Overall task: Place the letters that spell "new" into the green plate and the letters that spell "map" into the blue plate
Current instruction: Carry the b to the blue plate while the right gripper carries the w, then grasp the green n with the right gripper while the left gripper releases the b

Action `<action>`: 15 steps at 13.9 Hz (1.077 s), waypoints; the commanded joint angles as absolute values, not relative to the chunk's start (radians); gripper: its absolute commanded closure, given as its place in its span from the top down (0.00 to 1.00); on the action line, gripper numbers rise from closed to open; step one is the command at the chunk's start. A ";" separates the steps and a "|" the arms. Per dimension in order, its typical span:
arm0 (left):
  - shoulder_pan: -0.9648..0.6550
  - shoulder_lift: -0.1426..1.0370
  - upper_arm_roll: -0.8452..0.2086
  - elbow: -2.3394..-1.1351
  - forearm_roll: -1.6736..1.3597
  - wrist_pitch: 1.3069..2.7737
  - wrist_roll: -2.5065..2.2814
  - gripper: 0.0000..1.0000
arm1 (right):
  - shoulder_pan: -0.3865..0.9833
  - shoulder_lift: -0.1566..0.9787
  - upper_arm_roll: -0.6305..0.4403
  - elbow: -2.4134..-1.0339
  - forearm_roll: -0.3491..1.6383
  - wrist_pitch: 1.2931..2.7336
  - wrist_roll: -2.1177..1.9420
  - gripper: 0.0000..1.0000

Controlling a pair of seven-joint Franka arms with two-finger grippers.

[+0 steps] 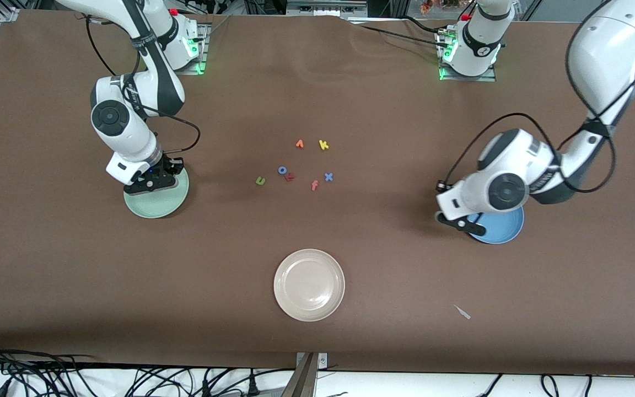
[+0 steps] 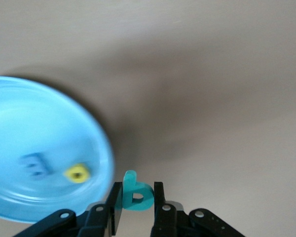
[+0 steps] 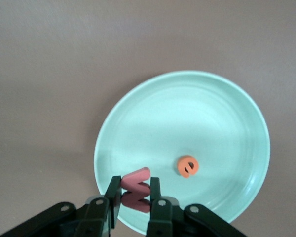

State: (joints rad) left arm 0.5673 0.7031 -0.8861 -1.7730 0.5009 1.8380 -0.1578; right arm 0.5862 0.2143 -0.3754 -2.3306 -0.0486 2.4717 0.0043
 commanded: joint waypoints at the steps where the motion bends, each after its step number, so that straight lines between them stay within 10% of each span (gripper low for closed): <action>1: 0.629 0.707 -0.853 -1.759 0.486 1.816 0.019 0.04 | 0.588 0.210 -0.388 -2.390 -0.051 2.534 -0.005 0.15; 7: 0.626 0.713 -0.713 -1.752 0.532 1.845 0.132 0.14 | 0.588 0.216 -0.388 -2.393 -0.049 2.545 -0.003 0.50; 11: 0.618 0.724 -0.709 -1.749 0.523 1.847 0.126 1.00 | 0.597 0.216 -0.347 -2.379 -0.032 2.545 0.085 0.53; 15: 0.617 0.735 -0.709 -1.695 0.517 1.845 0.130 1.00 | 0.600 0.254 -0.229 -2.300 0.001 2.545 0.266 0.56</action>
